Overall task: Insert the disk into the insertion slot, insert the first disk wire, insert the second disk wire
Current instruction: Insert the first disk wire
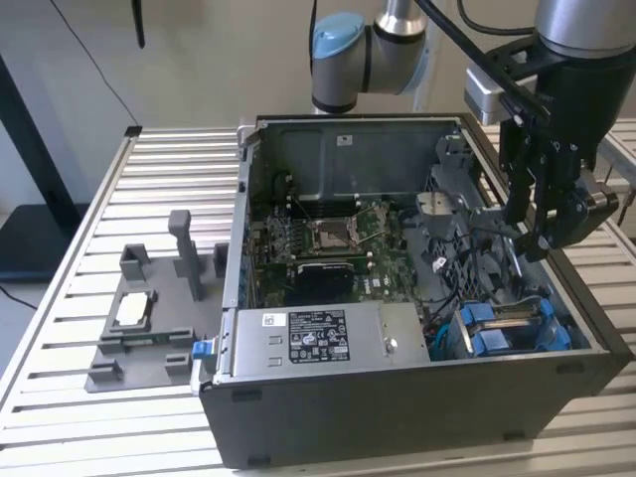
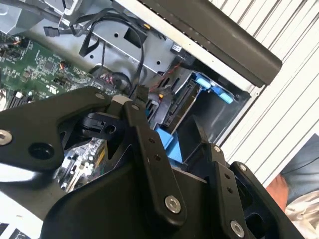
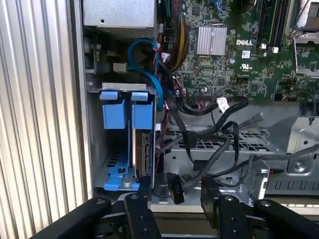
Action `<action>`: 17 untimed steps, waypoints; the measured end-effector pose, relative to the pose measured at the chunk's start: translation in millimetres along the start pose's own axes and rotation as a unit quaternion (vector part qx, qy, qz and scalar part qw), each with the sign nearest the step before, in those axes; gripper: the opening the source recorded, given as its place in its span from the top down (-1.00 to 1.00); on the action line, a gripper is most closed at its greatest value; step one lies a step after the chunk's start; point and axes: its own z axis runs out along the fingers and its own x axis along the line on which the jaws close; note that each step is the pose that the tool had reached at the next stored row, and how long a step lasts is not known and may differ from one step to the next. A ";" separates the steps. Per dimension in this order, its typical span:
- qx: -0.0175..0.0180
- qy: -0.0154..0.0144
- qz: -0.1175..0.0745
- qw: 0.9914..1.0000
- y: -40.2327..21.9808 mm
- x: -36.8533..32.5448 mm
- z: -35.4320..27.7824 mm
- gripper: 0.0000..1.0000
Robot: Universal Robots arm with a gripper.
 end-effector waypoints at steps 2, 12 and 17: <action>0.000 0.000 0.000 1.000 0.0 0.0 0.0 -0.06; 0.000 0.000 0.000 1.000 0.1 0.0 0.0 0.36; 0.000 0.000 -0.001 1.000 0.1 0.0 0.0 0.61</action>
